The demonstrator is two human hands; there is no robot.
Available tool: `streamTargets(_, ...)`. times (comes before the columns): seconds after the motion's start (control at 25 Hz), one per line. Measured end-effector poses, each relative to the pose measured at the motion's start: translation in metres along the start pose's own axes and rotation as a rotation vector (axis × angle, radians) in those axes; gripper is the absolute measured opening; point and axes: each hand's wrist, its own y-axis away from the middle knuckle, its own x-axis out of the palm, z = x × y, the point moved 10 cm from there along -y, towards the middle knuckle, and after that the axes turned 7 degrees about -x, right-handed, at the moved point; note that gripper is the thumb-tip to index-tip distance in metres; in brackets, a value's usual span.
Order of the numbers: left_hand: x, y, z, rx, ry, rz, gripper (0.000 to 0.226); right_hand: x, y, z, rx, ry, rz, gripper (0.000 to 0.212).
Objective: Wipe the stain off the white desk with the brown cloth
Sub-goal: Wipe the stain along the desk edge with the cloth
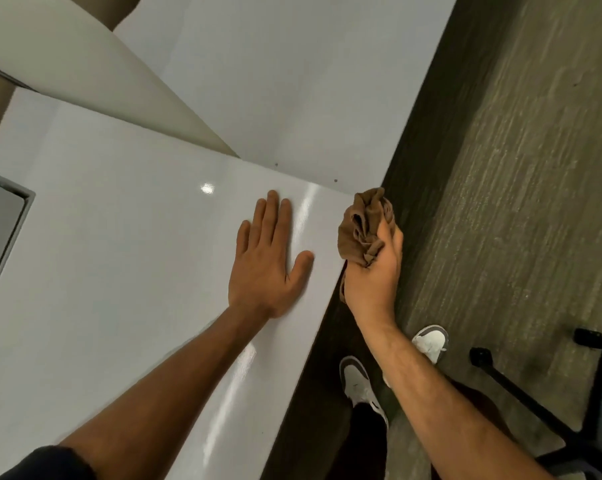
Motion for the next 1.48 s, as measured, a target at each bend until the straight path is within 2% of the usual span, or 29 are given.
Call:
streamTargets(0.12,-0.001,0.002,0.008,-0.070,0.031,-0.009,0.087,-0.004,-0.013,0.005,-0.001,-0.076,-0.001,0.064)
streamTargets(0.28,-0.001,0.000,0.027,-0.337,0.134,-0.034,0.093,-0.011,-0.062,-0.009,0.187,-0.163,0.115,0.047)
streamTargets(0.4,-0.005,-0.010,0.034,-0.566,0.177,-0.099,0.086,0.001,-0.121,-0.021,0.407,-0.176,0.314,0.028)
streamTargets(0.52,-0.007,-0.009,0.029,-0.607,0.169,-0.110,0.084,0.028,-0.179,-0.026,0.476,-0.055,0.556,0.015)
streamTargets(0.68,-0.008,-0.010,0.026,-0.621,0.143,-0.078,0.086,0.122,-0.210,-0.009,0.358,-0.083,1.011,0.026)
streamTargets(0.84,-0.008,-0.012,0.027,-0.626,0.135,-0.064,0.086,0.203,-0.172,0.019,0.292,-0.113,1.258,0.030)
streamTargets(0.96,-0.007,-0.011,0.029,-0.639,0.131,-0.065,0.087,0.220,-0.146,0.026,0.254,-0.118,1.284,0.036)
streamTargets(1.12,-0.003,-0.010,0.033,-0.635,0.127,-0.070,0.087,0.206,-0.149,0.017,0.328,-0.205,1.231,0.040)
streamTargets(1.24,-0.001,-0.010,0.034,-0.643,0.130,-0.073,0.087,0.178,-0.147,-0.004,0.446,-0.223,1.113,0.032)
streamTargets(1.48,-0.002,-0.010,0.033,-0.640,0.114,-0.060,0.087,0.097,-0.130,-0.060,0.672,-0.190,0.985,0.038)
